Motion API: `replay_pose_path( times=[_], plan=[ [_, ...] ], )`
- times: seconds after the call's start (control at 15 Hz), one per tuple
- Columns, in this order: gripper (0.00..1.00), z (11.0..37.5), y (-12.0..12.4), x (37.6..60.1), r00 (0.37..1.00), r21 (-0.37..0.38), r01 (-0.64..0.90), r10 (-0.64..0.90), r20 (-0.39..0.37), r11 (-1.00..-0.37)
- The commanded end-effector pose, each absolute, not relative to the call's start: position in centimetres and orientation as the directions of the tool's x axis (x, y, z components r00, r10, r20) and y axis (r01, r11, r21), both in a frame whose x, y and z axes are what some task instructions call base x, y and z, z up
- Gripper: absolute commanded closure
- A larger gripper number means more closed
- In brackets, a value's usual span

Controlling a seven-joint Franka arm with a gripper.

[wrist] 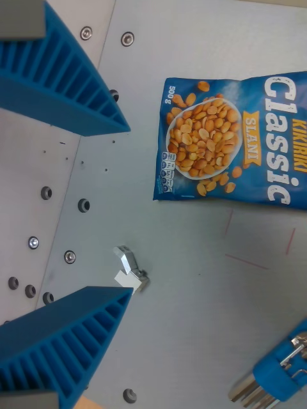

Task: Rotate around base negative x

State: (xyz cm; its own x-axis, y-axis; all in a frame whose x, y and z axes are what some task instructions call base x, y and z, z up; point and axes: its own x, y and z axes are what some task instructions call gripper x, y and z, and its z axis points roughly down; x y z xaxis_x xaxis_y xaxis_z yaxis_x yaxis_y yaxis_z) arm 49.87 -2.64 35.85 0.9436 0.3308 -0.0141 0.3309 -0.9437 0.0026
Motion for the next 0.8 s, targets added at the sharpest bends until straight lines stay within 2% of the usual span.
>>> replay_pose_path(
  times=[0.07,0.8],
  plan=[
    [0.0,36.07,-2.66,49.85,0.944,0.017,0.331,0.331,-0.014,-0.943],
    [0.0,36.07,-2.66,49.85,0.944,0.154,0.33,0.324,-0.063,-0.931]
  ],
)
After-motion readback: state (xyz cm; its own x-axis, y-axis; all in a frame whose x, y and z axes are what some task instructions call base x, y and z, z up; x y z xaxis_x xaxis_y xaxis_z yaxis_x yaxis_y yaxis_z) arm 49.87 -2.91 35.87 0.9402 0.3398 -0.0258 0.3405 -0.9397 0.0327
